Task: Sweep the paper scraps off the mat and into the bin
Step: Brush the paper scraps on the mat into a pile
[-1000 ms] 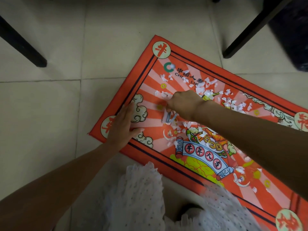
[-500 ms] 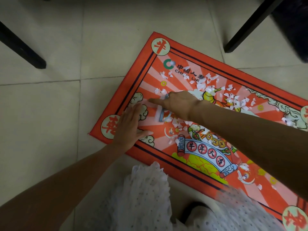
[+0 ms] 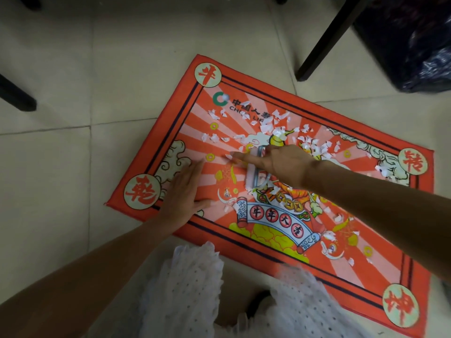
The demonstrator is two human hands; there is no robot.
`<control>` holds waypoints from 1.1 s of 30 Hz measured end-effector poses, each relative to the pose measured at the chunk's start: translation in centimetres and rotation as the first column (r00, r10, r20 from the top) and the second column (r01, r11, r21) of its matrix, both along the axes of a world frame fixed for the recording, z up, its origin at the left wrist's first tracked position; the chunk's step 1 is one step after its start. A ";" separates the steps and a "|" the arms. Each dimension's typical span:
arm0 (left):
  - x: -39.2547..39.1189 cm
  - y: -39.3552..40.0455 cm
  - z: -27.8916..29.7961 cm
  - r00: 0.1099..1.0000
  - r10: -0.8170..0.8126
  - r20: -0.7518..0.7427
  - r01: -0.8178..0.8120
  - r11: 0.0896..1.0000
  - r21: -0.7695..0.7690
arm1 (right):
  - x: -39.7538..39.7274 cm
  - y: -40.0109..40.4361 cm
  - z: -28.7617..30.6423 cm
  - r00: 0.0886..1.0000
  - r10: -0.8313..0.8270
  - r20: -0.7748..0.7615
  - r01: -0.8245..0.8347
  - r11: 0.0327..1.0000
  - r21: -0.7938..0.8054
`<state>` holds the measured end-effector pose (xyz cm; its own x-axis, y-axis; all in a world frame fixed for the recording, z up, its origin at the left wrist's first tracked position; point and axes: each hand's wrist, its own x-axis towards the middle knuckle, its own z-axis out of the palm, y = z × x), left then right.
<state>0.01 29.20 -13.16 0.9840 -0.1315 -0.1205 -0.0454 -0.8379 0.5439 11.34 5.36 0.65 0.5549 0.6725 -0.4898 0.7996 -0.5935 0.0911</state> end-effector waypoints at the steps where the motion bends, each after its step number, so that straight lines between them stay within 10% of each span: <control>1: 0.0 0.0 0.1 1.000 -0.001 0.002 0.001 1.000 -0.001 | -0.2 -0.2 0.0 1.000 -0.001 0.003 0.001 1.000 0.022; 12: 1.6 0.0 -0.9 0.997 -0.075 -0.012 0.075 0.991 0.115 | -0.6 2.1 -2.1 0.989 0.110 -0.095 -0.094 0.982 0.161; 26: 0.7 -0.7 -1.0 0.981 -0.190 -0.025 0.191 0.961 0.199 | 0.3 -2.4 0.0 0.999 -0.050 -0.017 0.047 0.990 -0.131; 33: 0.6 -0.6 -0.8 0.975 -0.217 -0.048 0.222 0.959 0.178 | 0.1 -3.3 0.4 0.997 -0.005 -0.076 0.013 0.995 0.099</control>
<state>0.60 28.64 -13.96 0.9292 -0.3175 -0.1889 -0.2266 -0.8937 0.3872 11.40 2.04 1.09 0.5252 0.7151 -0.4613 0.7966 -0.6038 -0.0291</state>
